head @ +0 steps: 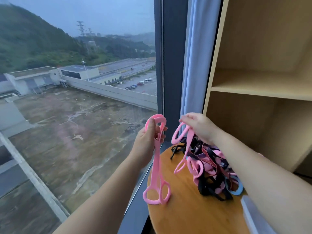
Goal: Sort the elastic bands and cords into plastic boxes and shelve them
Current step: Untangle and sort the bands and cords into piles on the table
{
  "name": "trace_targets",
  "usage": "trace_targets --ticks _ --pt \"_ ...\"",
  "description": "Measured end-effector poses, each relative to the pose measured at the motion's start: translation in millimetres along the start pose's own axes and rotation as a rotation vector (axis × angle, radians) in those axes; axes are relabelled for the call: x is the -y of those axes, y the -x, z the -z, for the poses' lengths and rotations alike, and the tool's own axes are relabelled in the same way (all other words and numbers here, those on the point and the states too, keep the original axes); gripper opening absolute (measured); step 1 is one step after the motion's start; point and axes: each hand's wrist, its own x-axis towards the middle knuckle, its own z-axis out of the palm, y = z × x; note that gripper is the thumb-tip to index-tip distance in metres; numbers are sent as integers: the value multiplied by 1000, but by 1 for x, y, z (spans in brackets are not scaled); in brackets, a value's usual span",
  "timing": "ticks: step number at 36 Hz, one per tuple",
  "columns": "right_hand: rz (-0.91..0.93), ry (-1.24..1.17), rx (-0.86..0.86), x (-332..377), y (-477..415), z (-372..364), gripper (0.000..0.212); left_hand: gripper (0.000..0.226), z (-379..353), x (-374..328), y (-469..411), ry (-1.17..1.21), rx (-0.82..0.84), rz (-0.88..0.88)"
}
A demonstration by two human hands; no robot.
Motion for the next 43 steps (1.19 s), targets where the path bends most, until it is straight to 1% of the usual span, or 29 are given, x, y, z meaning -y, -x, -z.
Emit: trace_targets --ticks 2,3,6,8,10,12,13,15,17,19,22,24,27,30,32,34,35,36,38,39,40,43 --pt "76 105 -4 10 4 6 14 58 -2 -2 -3 -8 -4 -9" --pt "104 119 -20 14 5 9 14 61 -4 -3 -4 -6 -8 -11" --pt "181 72 -55 30 11 17 14 60 -9 -10 -7 55 -30 -11" --pt "228 -29 -112 42 17 20 13 55 -14 -17 -8 133 -48 2" --pt "283 -218 -181 55 24 23 12 53 -20 -25 -9 218 -60 21" --pt "328 -399 -203 65 33 24 7 54 -24 -31 -11 290 -65 37" --pt "342 -465 -202 68 38 23 8 56 -27 -33 -12 313 -64 40" --pt "335 -558 -208 71 47 17 16 58 -33 -35 -11 346 -42 30" --pt "296 -633 -258 70 53 2 17 62 -41 -37 -9 386 -16 1" --pt "241 -725 -317 67 57 -16 12 68 -50 -39 -6 442 20 -31" --pt "134 -823 -428 58 59 -35 3 84 -57 -38 -2 529 86 -43" --pt "65 -771 -508 51 59 -40 4 89 -59 -34 -2 520 111 -57" --pt "6 -708 -585 46 58 -44 6 87 -62 -30 0 491 135 -84" --pt "-58 -748 -621 46 58 -46 4 77 -65 -30 3 437 158 -92" --pt "-112 -778 -611 48 60 -45 6 60 -65 -30 6 367 173 -72" --pt "-148 -784 -576 47 63 -44 6 41 -64 -30 9 325 183 -49" --pt "-146 -755 -559 46 64 -43 7 37 -64 -30 10 313 178 -41" --pt "-122 -665 -547 44 64 -42 8 33 -64 -31 11 304 164 -36" --pt "-32 -398 -497 40 66 -36 10 25 -63 -35 11 296 119 -39" --pt "0 -302 -458 37 67 -32 11 22 -62 -39 10 287 105 -47" --pt "22 -262 -406 36 68 -28 11 22 -62 -43 10 271 104 -56" --pt "74 -275 -265 33 71 -17 11 26 -62 -51 10 217 148 -71"
